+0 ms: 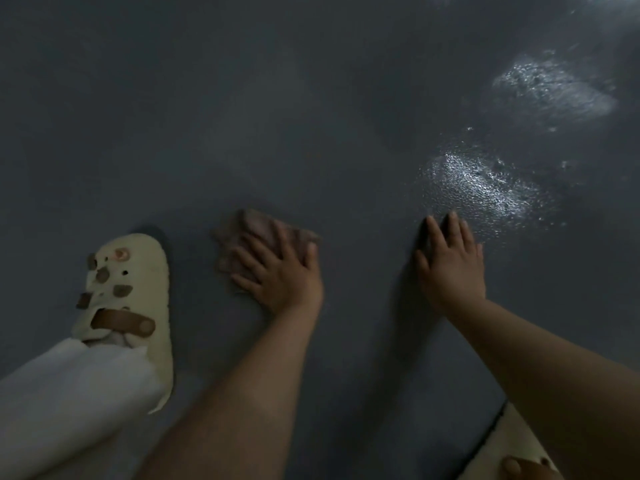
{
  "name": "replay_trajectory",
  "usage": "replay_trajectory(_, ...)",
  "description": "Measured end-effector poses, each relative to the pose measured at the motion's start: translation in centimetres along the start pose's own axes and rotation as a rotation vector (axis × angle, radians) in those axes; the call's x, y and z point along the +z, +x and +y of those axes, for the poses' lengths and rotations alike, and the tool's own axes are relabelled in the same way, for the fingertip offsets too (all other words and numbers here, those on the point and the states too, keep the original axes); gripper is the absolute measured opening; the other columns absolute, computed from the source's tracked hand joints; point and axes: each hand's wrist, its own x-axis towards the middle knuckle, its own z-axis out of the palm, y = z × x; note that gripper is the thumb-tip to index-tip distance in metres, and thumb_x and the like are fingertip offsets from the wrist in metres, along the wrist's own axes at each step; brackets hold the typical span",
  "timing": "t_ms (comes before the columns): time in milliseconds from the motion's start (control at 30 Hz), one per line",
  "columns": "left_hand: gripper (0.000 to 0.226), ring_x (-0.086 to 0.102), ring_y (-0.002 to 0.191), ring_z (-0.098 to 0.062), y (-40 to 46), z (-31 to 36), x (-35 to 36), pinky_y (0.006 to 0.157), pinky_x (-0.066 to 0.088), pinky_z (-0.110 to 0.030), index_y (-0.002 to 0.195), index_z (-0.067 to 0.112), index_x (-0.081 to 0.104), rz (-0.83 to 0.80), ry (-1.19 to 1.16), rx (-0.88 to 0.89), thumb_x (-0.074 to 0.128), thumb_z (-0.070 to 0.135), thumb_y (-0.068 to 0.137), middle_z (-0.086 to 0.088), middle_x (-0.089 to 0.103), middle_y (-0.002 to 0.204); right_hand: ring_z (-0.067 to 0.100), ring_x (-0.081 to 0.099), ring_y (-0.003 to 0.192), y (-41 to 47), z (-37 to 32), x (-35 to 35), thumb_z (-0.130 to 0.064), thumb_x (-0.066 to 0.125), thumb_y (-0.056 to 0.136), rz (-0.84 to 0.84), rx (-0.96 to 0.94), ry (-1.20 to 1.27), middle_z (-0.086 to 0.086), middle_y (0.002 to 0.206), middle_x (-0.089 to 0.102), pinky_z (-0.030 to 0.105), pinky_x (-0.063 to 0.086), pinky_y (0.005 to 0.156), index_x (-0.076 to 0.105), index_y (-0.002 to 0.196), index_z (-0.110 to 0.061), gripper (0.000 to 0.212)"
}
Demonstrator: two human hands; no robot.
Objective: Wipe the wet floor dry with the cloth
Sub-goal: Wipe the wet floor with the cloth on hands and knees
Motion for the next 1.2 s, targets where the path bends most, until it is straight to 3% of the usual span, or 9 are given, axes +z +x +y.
replay_trajectory(133, 0.070, 0.028, 0.137, -0.039, -8.5, 3.3, 3.3, 0.107, 0.007, -0.062, 0.141, 0.035, 0.040, -0.141, 0.144, 0.656, 0.032, 0.066, 0.079, -0.015, 0.043, 0.144, 0.022, -0.006, 0.146, -0.3, 0.3, 0.0, -0.034, 0.036, 0.099, -0.039, -0.020, 0.016, 0.004, 0.160, -0.005, 0.041, 0.002, 0.117, 0.009, 0.152, -0.029, 0.059)
replay_trajectory(200, 0.072, 0.028, 0.136, -0.032, -9.0, 3.6, 3.4, 0.108, 0.013, -0.058, 0.139, 0.037, 0.043, -0.213, 0.206, 0.848, 0.025, 0.067, 0.076, -0.010, 0.041, 0.146, 0.022, -0.005, 0.146, -0.5, 0.9, -0.2, -0.032, 0.037, 0.099, -0.056, -0.048, 0.026, 0.003, 0.160, -0.004, 0.039, 0.004, 0.118, 0.011, 0.151, -0.029, 0.059)
replay_trajectory(267, 0.070, 0.017, 0.141, -0.029, -7.8, 3.7, 3.0, 0.110, 0.011, -0.054, 0.142, 0.039, 0.034, -0.160, 0.237, 0.953, 0.023, 0.066, 0.078, -0.009, 0.032, 0.152, 0.022, -0.002, 0.147, -0.8, 1.6, -0.5, -0.031, 0.039, 0.098, -0.075, -0.077, 0.019, 0.003, 0.160, -0.001, 0.039, 0.008, 0.118, 0.014, 0.151, -0.029, 0.059)
replay_trajectory(333, 0.070, -0.011, 0.145, -0.026, -6.6, 4.0, 2.2, 0.111, -0.005, -0.055, 0.146, 0.039, 0.000, -0.179, 0.263, 0.870, 0.028, 0.065, 0.087, -0.005, 0.000, 0.160, 0.023, 0.002, 0.146, -1.6, 2.2, -1.1, -0.031, 0.042, 0.097, -0.128, -0.091, -0.014, 0.004, 0.160, 0.002, 0.040, 0.014, 0.117, 0.017, 0.151, -0.029, 0.059)
replay_trajectory(367, 0.073, -0.021, 0.143, -0.026, -6.2, 4.3, 1.7, 0.110, -0.009, -0.058, 0.144, 0.038, -0.013, -0.218, 0.231, 0.706, 0.030, 0.064, 0.090, -0.002, -0.014, 0.158, 0.024, 0.004, 0.146, -2.2, 2.5, -1.4, -0.030, 0.042, 0.097, -0.168, -0.095, -0.034, 0.003, 0.160, 0.002, 0.039, 0.016, 0.117, 0.017, 0.150, -0.029, 0.059)
replay_trajectory(433, 0.077, -0.023, 0.142, -0.028, -5.9, 5.0, 0.0, 0.109, -0.006, -0.062, 0.147, 0.036, -0.015, -0.301, 0.161, 0.410, 0.033, 0.061, 0.092, -0.002, -0.021, 0.157, 0.025, 0.009, 0.145, -3.5, 2.7, -2.4, -0.029, 0.042, 0.098, -0.287, -0.094, -0.060, 0.002, 0.160, 0.003, 0.039, 0.020, 0.116, 0.022, 0.150, -0.029, 0.055)
replay_trajectory(500, 0.079, -0.023, 0.142, -0.031, -6.0, 5.1, -2.1, 0.111, -0.003, -0.062, 0.150, 0.034, -0.010, -0.390, 0.119, 0.324, 0.039, 0.058, 0.093, -0.005, -0.024, 0.156, 0.029, 0.022, 0.141, -4.5, 2.6, -3.8, -0.029, 0.042, 0.099, -0.391, -0.071, -0.039, 0.003, 0.158, 0.013, 0.039, 0.028, 0.112, 0.036, 0.145, -0.025, 0.046)
replay_trajectory(767, 0.084, -0.014, 0.144, -0.032, -11.4, 3.5, -8.3, 0.117, -0.005, -0.042, 0.151, 0.027, -0.005, -0.396, 0.104, 0.499, 0.052, 0.043, 0.092, -0.009, -0.020, 0.157, 0.031, 0.035, 0.131, -9.8, 1.1, -8.0, -0.025, 0.040, 0.097, -0.167, -0.018, 0.050, 0.008, 0.144, 0.036, 0.041, 0.035, 0.104, 0.044, 0.139, -0.020, 0.042)
replay_trajectory(1200, 0.079, -0.012, 0.144, -0.034, -12.3, 2.2, -10.2, 0.117, -0.001, -0.042, 0.151, 0.023, -0.007, -0.354, 0.014, 0.495, 0.047, 0.041, 0.096, -0.012, -0.017, 0.157, 0.031, 0.028, 0.135, -14.7, 0.5, -9.2, -0.023, 0.041, 0.096, -0.074, 0.021, 0.049, 0.008, 0.151, 0.027, 0.043, 0.032, 0.107, 0.039, 0.142, -0.018, 0.046)
